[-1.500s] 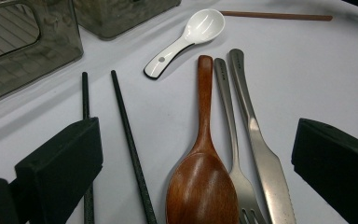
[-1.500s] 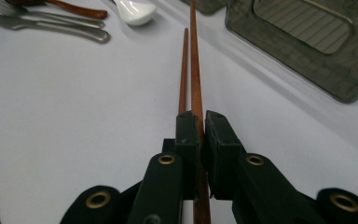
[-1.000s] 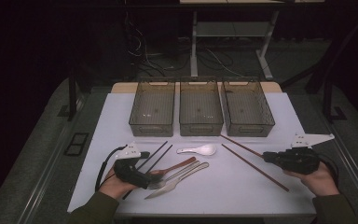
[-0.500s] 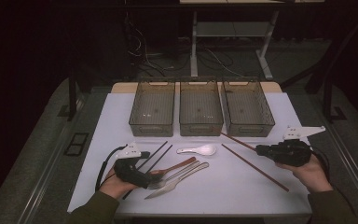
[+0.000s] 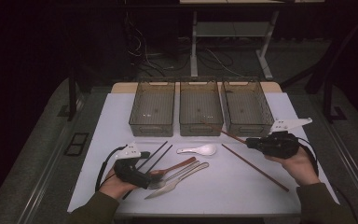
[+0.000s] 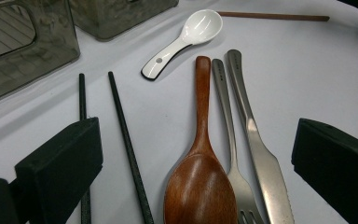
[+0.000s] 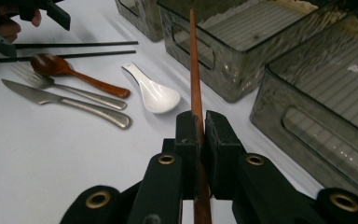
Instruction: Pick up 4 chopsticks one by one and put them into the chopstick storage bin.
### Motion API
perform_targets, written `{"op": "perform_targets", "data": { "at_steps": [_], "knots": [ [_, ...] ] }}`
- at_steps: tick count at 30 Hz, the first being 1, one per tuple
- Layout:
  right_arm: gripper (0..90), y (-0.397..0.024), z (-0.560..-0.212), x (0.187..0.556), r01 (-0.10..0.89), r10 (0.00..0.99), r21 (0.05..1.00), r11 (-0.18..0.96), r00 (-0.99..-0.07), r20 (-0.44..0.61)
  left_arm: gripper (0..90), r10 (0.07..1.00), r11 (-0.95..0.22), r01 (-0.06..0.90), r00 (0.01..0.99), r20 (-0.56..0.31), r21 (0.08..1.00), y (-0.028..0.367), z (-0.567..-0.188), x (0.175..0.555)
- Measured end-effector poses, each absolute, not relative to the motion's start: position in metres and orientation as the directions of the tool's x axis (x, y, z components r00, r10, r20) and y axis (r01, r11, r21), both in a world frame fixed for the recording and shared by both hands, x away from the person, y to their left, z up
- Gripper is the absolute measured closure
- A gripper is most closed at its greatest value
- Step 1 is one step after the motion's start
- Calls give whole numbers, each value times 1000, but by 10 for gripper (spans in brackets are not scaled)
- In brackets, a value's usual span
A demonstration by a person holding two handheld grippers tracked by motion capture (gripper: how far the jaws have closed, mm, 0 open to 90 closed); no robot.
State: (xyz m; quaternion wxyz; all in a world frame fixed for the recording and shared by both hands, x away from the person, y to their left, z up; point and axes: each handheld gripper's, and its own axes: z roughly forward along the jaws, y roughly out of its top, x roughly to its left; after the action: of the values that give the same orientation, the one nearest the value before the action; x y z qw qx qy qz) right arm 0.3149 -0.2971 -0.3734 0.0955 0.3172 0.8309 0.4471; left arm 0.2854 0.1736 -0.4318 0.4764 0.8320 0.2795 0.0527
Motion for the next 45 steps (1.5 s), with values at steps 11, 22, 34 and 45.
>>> {"op": "perform_targets", "data": {
  "at_steps": [11,22,34,45],
  "knots": [
    [836,-271,-364,331,424,605,817,390,-787,120,8,515,-392,412,839,-175,822,173,-432,286],
    [836,-244,-364,344,429,602,803,413,-791,112,8,517,-386,403,840,-167,830,174,-431,284],
    [836,-206,-363,359,435,602,788,436,-791,104,8,518,-378,404,838,-171,833,175,-430,281],
    [836,-176,-359,379,434,608,797,421,-787,108,8,512,-371,408,839,-183,834,175,-431,282]
  ]
}}
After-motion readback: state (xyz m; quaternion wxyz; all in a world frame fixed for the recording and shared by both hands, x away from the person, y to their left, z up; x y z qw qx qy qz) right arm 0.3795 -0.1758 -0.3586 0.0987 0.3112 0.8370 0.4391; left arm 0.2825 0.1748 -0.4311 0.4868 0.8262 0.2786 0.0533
